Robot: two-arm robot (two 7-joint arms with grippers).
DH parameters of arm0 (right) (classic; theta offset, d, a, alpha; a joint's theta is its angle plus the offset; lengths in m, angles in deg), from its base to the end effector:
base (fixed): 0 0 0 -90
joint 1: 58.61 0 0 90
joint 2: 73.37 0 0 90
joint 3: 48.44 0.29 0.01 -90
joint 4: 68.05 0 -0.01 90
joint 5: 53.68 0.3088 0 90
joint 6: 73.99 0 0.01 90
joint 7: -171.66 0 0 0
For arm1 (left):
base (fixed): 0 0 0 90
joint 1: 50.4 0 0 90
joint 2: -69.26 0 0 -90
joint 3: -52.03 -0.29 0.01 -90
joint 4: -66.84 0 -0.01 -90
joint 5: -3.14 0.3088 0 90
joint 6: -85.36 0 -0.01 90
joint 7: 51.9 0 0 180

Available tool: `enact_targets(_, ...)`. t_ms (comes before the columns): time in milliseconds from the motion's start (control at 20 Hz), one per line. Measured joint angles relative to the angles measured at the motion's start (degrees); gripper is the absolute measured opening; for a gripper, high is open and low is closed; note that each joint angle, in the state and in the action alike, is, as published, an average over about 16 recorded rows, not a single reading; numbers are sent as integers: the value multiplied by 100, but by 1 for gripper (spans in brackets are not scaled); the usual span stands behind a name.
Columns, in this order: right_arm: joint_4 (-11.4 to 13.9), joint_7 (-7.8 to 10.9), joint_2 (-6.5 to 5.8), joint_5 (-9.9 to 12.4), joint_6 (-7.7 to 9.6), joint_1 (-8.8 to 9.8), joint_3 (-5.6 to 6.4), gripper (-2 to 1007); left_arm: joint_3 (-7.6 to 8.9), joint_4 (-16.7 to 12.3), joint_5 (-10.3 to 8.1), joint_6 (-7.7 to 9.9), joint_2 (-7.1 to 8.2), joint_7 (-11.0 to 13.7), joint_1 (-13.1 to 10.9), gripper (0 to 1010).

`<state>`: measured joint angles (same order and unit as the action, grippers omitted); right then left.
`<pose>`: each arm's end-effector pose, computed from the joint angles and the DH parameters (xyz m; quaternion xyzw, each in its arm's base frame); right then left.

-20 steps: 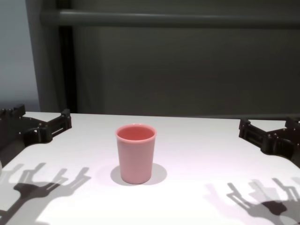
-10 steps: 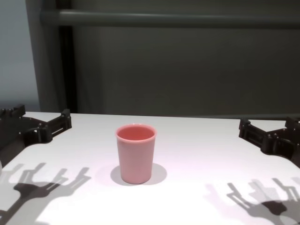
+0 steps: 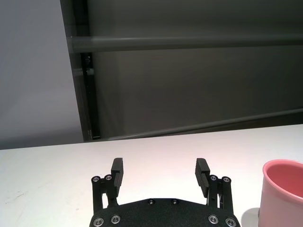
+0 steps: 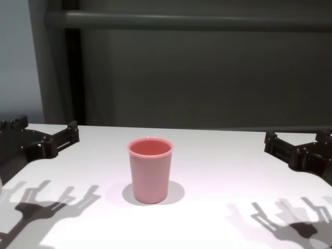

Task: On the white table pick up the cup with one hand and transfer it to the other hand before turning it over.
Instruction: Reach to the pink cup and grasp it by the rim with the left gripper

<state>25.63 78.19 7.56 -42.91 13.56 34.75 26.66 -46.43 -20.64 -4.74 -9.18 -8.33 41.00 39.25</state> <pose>0.3002 0.0394 -0.3070 0.0184 0.0178 -0.6311 0.7753 0.3226 0.0203 -0.3182 0.0263 -0.0276 0.6357 0.7710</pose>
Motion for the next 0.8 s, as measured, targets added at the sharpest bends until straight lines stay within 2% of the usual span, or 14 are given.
enact_targets(800, 0, 0, 0, 0, 0, 0, 0, 1000, 0, 0, 0, 0, 0, 0, 0, 1001)
